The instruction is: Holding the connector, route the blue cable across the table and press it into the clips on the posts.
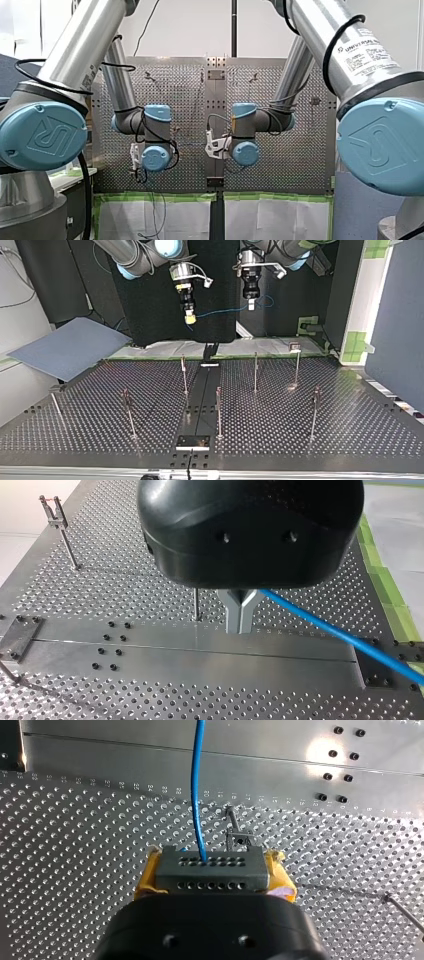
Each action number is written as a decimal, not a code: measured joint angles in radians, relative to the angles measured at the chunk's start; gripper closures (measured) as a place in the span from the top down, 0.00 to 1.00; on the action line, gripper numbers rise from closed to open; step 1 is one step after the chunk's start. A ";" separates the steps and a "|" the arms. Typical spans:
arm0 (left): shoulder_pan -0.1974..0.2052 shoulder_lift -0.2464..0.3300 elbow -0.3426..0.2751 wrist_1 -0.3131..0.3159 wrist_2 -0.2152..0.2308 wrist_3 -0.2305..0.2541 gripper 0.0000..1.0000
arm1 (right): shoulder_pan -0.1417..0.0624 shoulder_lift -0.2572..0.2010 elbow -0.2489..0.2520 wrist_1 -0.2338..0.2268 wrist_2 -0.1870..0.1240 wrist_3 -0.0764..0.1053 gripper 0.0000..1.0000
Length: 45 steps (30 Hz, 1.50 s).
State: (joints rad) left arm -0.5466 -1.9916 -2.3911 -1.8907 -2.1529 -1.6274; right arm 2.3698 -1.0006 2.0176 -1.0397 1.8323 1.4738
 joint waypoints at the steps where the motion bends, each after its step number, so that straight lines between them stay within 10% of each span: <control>1: 0.000 0.000 0.000 0.000 0.000 -0.001 0.00 | 0.001 0.001 -0.001 0.001 0.001 -0.001 0.00; 11: 0.000 0.000 0.000 0.001 0.000 -0.002 0.00 | 0.046 0.077 -0.011 0.058 0.004 -0.022 0.00; 45: 0.043 -0.020 -0.011 -0.116 -0.025 0.035 0.00 | 0.049 0.128 -0.012 0.062 0.004 -0.022 0.00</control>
State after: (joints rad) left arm -0.5035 -2.0115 -2.4018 -2.0072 -2.1774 -1.5922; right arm 2.4184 -0.8723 2.0059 -0.9773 1.8363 1.4514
